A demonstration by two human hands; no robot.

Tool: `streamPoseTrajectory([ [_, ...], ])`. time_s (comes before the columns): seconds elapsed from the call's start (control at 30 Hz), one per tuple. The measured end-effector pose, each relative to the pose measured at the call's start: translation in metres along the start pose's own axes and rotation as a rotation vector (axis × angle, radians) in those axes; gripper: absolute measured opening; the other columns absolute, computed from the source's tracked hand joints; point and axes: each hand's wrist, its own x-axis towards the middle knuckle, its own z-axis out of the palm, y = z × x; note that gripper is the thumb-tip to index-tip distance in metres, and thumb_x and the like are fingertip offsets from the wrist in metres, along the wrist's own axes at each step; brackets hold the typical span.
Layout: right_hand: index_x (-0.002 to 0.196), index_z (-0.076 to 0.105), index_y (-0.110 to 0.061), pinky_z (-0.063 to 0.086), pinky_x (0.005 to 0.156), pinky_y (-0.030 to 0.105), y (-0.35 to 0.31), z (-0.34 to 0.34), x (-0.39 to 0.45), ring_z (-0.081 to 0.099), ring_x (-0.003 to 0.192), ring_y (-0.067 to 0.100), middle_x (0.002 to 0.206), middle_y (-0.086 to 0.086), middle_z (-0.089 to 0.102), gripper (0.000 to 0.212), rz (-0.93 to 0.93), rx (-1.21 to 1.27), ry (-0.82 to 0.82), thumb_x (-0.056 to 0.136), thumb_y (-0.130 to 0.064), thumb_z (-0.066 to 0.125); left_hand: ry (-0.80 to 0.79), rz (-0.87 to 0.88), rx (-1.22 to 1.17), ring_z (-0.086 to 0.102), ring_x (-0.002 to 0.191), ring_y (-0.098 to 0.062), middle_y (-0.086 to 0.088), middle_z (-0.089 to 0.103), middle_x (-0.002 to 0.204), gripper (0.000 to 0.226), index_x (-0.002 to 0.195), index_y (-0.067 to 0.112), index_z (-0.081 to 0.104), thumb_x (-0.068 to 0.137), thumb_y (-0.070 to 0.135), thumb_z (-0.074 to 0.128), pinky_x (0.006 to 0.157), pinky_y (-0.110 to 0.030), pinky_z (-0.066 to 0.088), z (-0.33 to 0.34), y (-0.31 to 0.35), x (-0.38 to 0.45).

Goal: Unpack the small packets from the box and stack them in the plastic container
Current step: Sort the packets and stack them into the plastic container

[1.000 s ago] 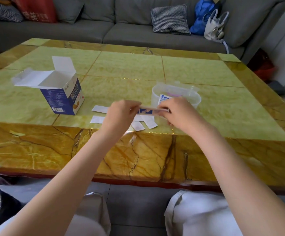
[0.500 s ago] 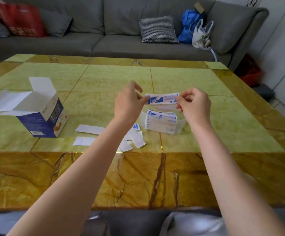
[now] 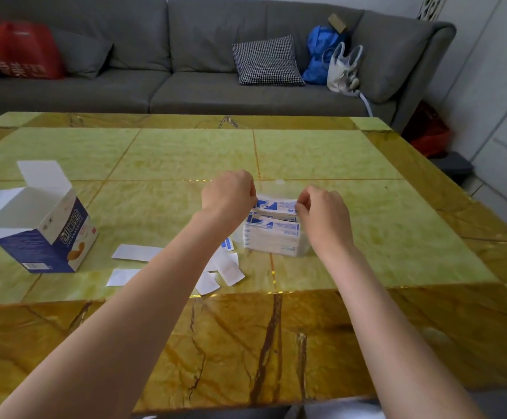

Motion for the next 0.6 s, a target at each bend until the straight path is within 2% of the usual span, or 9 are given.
streamPoseTrajectory([
  [0.1,0.093,0.060,-0.007,0.046,0.076,0.038,-0.002,-0.001,-0.003,0.049,0.096,0.027,0.089,0.011,0.062,0.012,-0.035,-0.091,-0.010,0.092,-0.008,0.048,-0.042,0.004,0.118,0.064,0.091,-0.029,-0.007,0.066,0.104,0.018,0.105,0.014,0.064,0.088,0.013,0.056,0.065,-0.030,0.045,0.003,0.003,0.001],
  [0.17,0.095,0.060,-0.007,0.044,0.080,0.037,-0.005,-0.002,-0.005,0.049,0.098,0.029,0.091,0.013,0.063,0.016,-0.066,-0.169,-0.016,0.092,-0.004,0.045,-0.060,0.008,0.197,0.061,0.095,-0.029,-0.007,0.063,0.108,0.022,0.110,0.014,0.061,0.089,0.015,0.056,0.064,-0.029,0.039,0.004,0.004,0.000],
  [0.3,0.097,0.061,-0.008,0.039,0.077,0.034,-0.008,-0.002,-0.004,0.048,0.099,0.030,0.094,0.013,0.065,0.020,-0.089,-0.240,-0.022,0.093,-0.004,0.041,-0.057,0.015,0.305,0.056,0.084,-0.027,-0.008,0.062,0.106,0.022,0.111,0.012,0.059,0.090,0.014,0.052,0.060,-0.028,0.035,0.006,0.005,-0.001],
  [0.4,0.095,0.063,-0.007,0.040,0.077,0.035,-0.007,-0.003,-0.001,0.048,0.098,0.030,0.092,0.012,0.067,0.022,-0.073,-0.208,-0.012,0.091,-0.004,0.042,-0.067,-0.001,0.271,0.059,0.094,-0.029,-0.008,0.061,0.107,0.023,0.112,0.012,0.058,0.091,0.016,0.050,0.058,-0.026,0.036,0.006,0.003,0.001],
  [0.5,0.094,0.064,-0.009,0.037,0.080,0.036,-0.006,-0.009,0.000,0.046,0.101,0.031,0.090,0.011,0.068,0.024,-0.072,-0.232,0.025,0.093,-0.010,0.040,-0.094,-0.040,0.195,0.056,0.086,-0.027,-0.008,0.062,0.106,0.023,0.110,0.011,0.058,0.091,0.016,0.046,0.065,-0.028,0.037,0.004,0.001,0.003],
  [0.6,0.094,0.064,-0.011,0.033,0.080,0.035,-0.006,-0.013,-0.002,0.044,0.105,0.030,0.093,0.008,0.069,0.029,-0.081,-0.308,-0.069,0.097,-0.018,0.036,-0.126,-0.049,0.161,0.060,0.089,-0.030,-0.011,0.065,0.104,0.027,0.105,0.006,0.058,0.094,0.021,0.038,0.067,-0.029,0.039,0.003,0.000,0.004],
])
